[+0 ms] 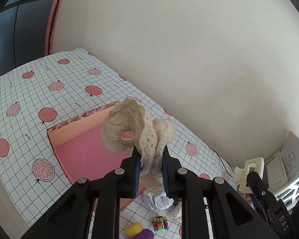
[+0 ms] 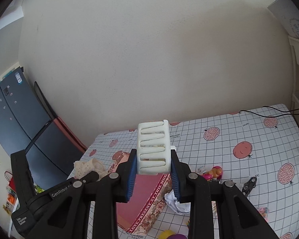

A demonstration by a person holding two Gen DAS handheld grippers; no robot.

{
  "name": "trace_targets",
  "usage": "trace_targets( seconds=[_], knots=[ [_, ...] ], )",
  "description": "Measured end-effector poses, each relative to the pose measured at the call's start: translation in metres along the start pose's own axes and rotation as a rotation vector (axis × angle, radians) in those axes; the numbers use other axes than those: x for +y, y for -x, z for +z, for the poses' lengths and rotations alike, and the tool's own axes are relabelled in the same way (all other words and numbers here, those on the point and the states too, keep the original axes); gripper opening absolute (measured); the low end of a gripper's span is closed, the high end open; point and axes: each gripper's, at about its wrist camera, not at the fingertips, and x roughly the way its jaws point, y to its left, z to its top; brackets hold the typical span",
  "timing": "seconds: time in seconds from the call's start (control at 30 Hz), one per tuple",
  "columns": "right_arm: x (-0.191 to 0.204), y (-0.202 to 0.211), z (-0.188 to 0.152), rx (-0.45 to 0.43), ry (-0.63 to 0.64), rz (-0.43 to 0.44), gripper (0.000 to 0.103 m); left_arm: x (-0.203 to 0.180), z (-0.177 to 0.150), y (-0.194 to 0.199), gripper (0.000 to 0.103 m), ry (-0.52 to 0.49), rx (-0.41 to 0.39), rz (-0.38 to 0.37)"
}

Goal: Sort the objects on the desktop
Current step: 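Carry the lace cloth and white clip over the pink box with both tools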

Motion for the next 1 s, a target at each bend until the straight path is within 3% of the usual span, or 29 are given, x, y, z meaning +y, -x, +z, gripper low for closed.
trace_targets(
  seconds=[0.53,1.0],
  knots=[
    [0.043,-0.086,-0.029,0.149,0.105,0.085,0.033,0.068,0.041,-0.035,0.02,0.113,-0.007,0.122],
    [0.046,-0.151,-0.067,0.306,0.158,0.025,0.033,0.094,0.023,-0.072,0.02,0.166,0.107,0.175]
  ],
)
